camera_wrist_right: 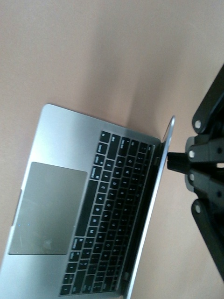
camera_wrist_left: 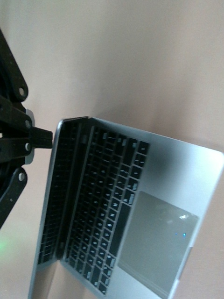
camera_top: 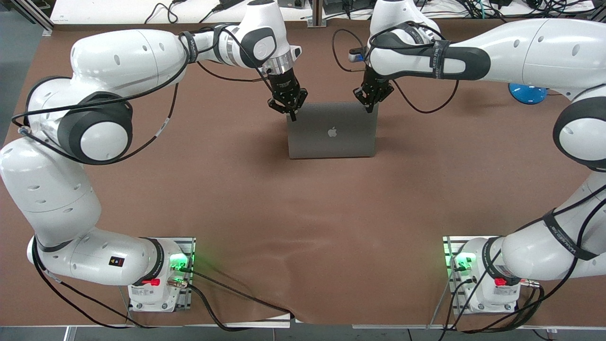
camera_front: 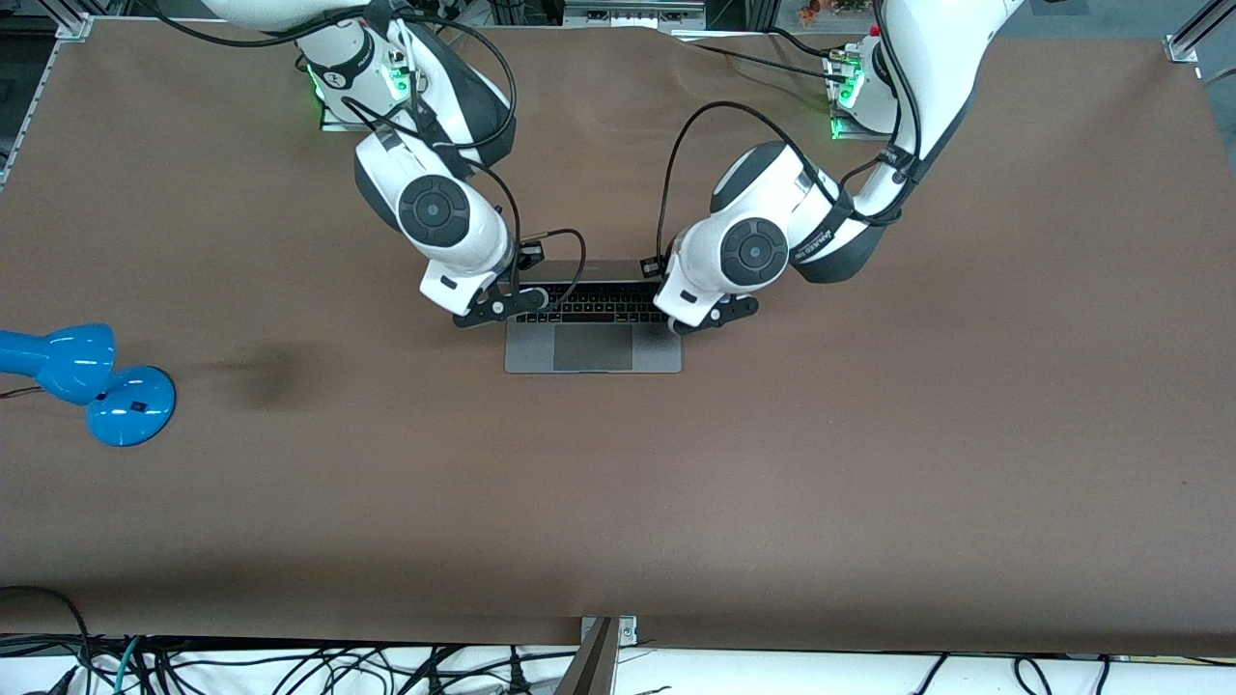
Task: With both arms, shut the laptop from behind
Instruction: 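Lower both grippers onto the screen back and push it down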
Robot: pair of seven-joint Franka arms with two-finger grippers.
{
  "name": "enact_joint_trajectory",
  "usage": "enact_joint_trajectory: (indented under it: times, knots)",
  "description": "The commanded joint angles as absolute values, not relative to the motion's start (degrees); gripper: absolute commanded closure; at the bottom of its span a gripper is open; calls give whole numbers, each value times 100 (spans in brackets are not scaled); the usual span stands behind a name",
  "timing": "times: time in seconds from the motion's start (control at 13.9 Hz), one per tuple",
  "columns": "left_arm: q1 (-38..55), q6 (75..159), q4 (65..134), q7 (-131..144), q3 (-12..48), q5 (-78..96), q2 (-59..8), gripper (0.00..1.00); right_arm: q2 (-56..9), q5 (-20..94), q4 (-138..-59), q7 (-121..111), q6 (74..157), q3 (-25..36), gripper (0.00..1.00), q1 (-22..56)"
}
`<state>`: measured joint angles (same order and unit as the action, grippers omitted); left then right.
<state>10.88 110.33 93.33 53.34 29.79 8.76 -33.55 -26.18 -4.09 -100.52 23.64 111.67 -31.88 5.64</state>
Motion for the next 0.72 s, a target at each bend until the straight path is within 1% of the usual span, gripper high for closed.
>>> enact_joint_trajectory:
  times: [0.0,0.14,0.65]
  knots:
    - [1160,10995,8790,5414,2962,616,-3831,100,-3058,-720,-9581,2391,11145,-3190,100,597]
    - [1178,10995,8649,5414,2892,607,-3963,100,-3190,-773,-9510,2391,11145,-3190,100,598]
    - [1379,11259,8604,5396,2611,615,-4166,100,-3664,-1028,-9220,2382,11276,-3076,100,606]
